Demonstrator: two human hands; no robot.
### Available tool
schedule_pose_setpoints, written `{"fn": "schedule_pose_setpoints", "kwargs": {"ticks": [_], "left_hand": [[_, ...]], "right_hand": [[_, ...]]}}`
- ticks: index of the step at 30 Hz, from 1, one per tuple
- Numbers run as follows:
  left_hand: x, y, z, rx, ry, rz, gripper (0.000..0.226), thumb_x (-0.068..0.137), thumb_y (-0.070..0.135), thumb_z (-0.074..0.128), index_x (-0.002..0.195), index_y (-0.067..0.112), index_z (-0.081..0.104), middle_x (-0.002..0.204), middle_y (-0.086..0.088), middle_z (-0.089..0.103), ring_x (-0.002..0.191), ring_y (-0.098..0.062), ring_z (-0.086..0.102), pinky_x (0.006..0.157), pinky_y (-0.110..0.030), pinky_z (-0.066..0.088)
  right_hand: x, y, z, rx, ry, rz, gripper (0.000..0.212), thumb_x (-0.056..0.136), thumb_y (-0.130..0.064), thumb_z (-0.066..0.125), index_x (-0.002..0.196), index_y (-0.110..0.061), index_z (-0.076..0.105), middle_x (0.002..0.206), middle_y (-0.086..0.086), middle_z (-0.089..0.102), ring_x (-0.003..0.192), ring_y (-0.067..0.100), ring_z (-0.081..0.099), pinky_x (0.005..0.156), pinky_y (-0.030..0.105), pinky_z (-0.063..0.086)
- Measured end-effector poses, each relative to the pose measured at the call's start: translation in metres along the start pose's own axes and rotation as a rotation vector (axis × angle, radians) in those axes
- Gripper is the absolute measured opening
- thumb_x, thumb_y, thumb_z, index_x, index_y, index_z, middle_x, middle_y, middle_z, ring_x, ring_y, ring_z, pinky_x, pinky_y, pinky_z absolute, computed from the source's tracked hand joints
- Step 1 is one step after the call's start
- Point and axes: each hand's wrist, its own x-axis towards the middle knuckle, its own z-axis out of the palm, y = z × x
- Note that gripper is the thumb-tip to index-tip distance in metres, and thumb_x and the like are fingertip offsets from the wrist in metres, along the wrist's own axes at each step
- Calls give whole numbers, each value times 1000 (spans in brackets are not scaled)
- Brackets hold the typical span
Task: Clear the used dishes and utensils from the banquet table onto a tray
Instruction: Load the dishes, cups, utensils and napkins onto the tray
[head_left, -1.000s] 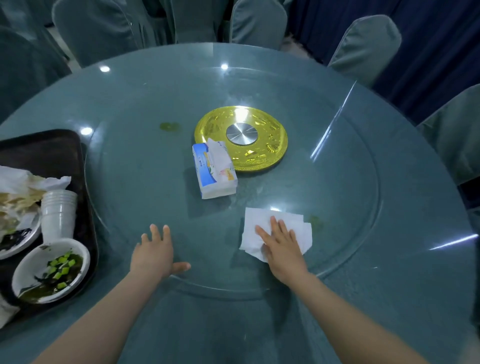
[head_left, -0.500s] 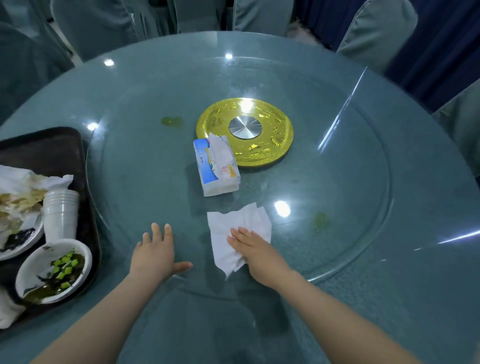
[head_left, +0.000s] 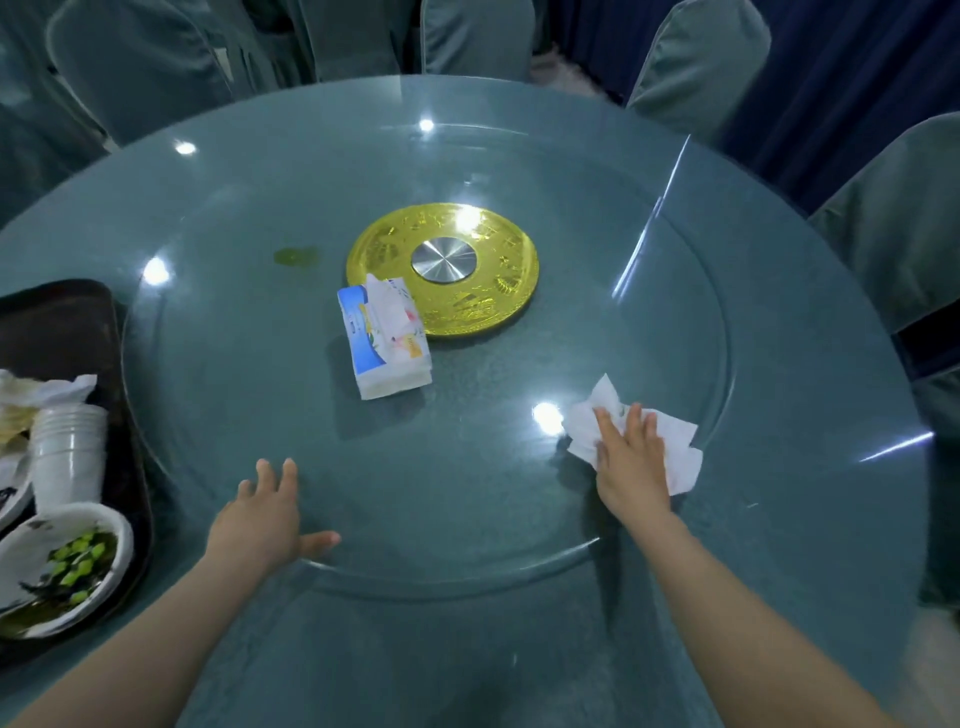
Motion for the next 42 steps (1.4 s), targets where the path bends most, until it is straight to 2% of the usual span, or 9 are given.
{"fn": "schedule_pose_setpoints", "kwargs": {"ticks": [4, 13, 19, 21, 24, 29, 34, 37, 42], "left_hand": [[2, 1, 0, 12, 7, -8, 115, 76, 73, 55, 151, 11, -6, 158, -17, -1, 143, -33, 19, 111, -42, 31], [3, 1, 3, 18, 13, -11, 115, 76, 72, 55, 151, 10, -6, 158, -18, -1, 143, -33, 18, 110, -43, 33], [2, 0, 3, -12, 11, -6, 115, 76, 73, 55, 151, 12, -7, 159, -16, -3, 144, -32, 15, 110, -43, 32], [1, -1, 4, -20, 27, -3, 115, 75, 73, 55, 151, 13, -7, 159, -15, -3, 144, -31, 15, 109, -43, 34], [1, -1, 5, -32, 44, 0, 114, 75, 73, 55, 151, 14, -6, 159, -13, -3, 144, -31, 15, 107, -43, 35], [0, -1, 6, -38, 57, -2, 114, 75, 74, 54, 151, 14, -5, 159, -13, -2, 144, -30, 15, 107, -42, 35], [-2, -7, 12, -128, 59, 5, 113, 76, 73, 54, 152, 16, -7, 160, -9, -7, 147, -29, 6, 112, -41, 29], [-1, -16, 13, -307, 64, 18, 101, 81, 58, 63, 153, 19, 4, 161, -6, -4, 148, -25, 5, 112, -38, 25], [-10, -63, 11, -892, 92, -6, 66, 86, 10, 64, 146, 13, 36, 149, -11, 40, 137, -20, 38, 107, -28, 29]], "right_hand": [[24, -19, -2, -3, -7, -18, 52, 99, -11, 31, 149, -13, 20, 159, 14, 10, 145, 32, 9, 116, 46, 14], [-7, -82, 21, 116, -111, -297, 73, 85, 11, 33, 151, -15, 15, 162, 0, 2, 148, 23, 0, 117, 43, 5], [-25, -89, 25, 167, -264, -559, 82, 76, 17, 36, 150, -17, 26, 161, -1, 10, 148, 17, 0, 110, 14, -11], [-22, -67, 15, 196, -199, -481, 83, 77, 19, 36, 149, -20, 28, 160, -1, 17, 148, 16, 6, 107, 10, -10], [-13, -22, 0, 119, 16, -157, 84, 78, 19, 37, 150, -23, 26, 160, 3, 18, 148, 23, 9, 118, 32, 7], [-10, -16, -2, 141, 37, 42, 73, 85, 13, 40, 150, -17, 25, 161, 7, 10, 148, 30, 2, 120, 40, 7], [-34, -98, 28, 203, -42, -254, 67, 90, 7, 39, 151, -18, 23, 161, 6, 7, 148, 25, -2, 117, 33, -5], [-56, -161, 47, 164, -164, -468, 69, 88, 2, 43, 151, -15, 20, 161, 8, 4, 148, 27, -3, 117, 36, -4], [-96, -259, 74, 101, -309, -695, 75, 82, 3, 49, 149, -11, 18, 159, 11, 5, 147, 27, -2, 118, 41, 1]]}}
